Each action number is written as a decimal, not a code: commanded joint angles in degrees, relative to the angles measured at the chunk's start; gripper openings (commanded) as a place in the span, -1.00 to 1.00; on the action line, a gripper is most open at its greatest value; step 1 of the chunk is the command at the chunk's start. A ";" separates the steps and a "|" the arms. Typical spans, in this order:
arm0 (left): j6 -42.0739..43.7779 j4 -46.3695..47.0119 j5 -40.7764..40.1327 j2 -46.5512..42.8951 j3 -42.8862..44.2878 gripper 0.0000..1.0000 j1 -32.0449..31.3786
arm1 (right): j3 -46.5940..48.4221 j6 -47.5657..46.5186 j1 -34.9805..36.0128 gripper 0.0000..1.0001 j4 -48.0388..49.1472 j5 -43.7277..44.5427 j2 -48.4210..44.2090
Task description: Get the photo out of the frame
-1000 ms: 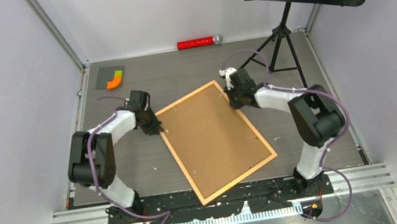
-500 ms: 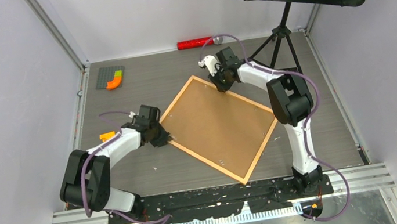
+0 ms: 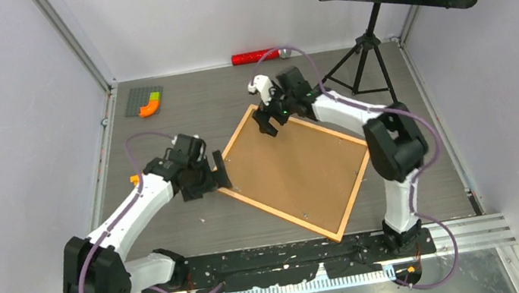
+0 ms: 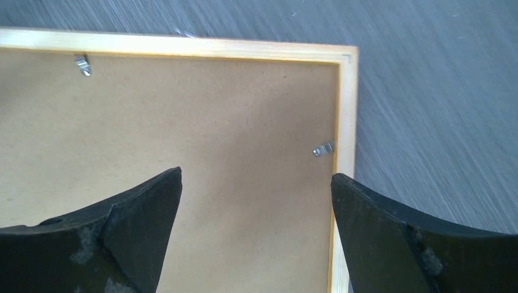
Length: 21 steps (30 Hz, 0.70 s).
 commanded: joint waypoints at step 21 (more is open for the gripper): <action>12.82 12.27 14.53 32.04 13.78 0.04 14.11 | -24.30 36.88 -4.68 0.93 25.38 1.04 -25.04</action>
